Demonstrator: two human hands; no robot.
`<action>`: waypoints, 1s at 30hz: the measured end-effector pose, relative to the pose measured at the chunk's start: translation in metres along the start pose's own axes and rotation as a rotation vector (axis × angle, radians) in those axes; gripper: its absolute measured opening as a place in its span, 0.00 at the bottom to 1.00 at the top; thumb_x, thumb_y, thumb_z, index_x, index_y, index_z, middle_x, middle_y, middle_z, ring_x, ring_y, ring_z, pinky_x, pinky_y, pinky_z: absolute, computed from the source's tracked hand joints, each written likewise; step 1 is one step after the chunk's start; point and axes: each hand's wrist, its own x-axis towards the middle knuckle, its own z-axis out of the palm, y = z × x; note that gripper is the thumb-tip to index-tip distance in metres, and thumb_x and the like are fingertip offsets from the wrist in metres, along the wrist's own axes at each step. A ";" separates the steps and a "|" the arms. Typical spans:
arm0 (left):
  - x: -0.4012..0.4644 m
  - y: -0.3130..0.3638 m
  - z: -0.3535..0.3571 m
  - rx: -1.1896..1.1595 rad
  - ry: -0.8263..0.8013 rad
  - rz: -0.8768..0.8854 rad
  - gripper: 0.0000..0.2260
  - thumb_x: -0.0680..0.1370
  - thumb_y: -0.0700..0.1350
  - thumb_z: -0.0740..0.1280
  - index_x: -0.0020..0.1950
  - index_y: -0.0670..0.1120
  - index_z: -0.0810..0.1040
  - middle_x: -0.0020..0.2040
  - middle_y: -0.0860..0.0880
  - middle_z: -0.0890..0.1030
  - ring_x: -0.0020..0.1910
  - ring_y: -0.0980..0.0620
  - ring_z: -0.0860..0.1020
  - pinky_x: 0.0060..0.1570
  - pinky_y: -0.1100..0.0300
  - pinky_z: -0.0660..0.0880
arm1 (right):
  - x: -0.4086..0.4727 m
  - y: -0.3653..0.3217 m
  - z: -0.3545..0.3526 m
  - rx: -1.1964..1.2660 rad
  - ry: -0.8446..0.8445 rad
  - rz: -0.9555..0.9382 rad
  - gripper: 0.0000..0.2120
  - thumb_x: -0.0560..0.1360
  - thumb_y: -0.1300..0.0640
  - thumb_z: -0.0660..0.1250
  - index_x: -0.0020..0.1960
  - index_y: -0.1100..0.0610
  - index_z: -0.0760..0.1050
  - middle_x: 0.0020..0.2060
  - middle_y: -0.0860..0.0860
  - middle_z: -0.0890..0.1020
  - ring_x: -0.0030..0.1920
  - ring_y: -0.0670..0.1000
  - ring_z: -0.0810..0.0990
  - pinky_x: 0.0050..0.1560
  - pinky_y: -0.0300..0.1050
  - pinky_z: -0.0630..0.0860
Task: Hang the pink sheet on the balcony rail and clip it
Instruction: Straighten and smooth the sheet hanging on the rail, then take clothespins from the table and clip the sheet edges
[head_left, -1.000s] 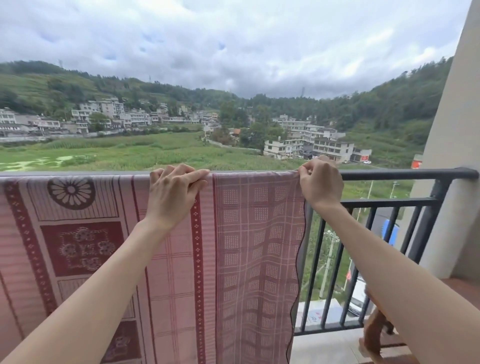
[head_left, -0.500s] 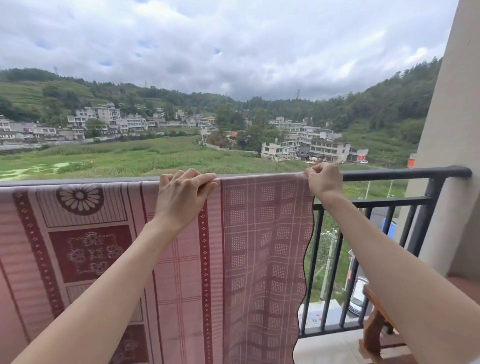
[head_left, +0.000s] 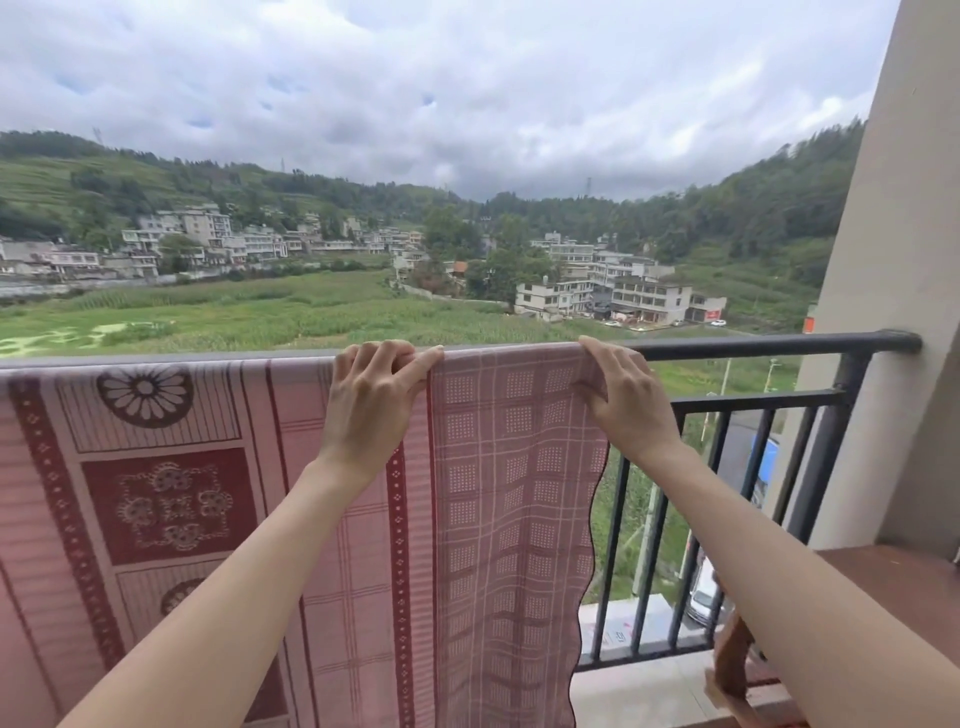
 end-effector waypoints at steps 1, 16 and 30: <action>-0.003 0.000 0.002 0.017 0.014 0.014 0.18 0.71 0.39 0.72 0.61 0.46 0.77 0.51 0.45 0.80 0.51 0.43 0.77 0.58 0.47 0.68 | -0.005 0.000 0.002 -0.025 0.005 0.006 0.28 0.75 0.55 0.66 0.72 0.57 0.62 0.68 0.55 0.72 0.71 0.56 0.65 0.69 0.58 0.64; -0.094 0.039 -0.002 -0.116 -0.320 0.042 0.20 0.77 0.46 0.62 0.69 0.49 0.67 0.71 0.44 0.67 0.72 0.44 0.63 0.68 0.40 0.63 | -0.107 -0.042 0.025 -0.132 -0.108 -0.049 0.30 0.76 0.40 0.50 0.74 0.53 0.58 0.73 0.57 0.63 0.74 0.56 0.59 0.73 0.59 0.54; -0.267 0.152 0.063 -0.467 -0.852 0.160 0.28 0.75 0.57 0.44 0.73 0.51 0.61 0.75 0.47 0.59 0.75 0.45 0.53 0.71 0.48 0.46 | -0.352 0.015 0.004 -0.299 -0.407 0.530 0.30 0.75 0.40 0.52 0.74 0.53 0.60 0.73 0.55 0.64 0.73 0.58 0.62 0.69 0.63 0.57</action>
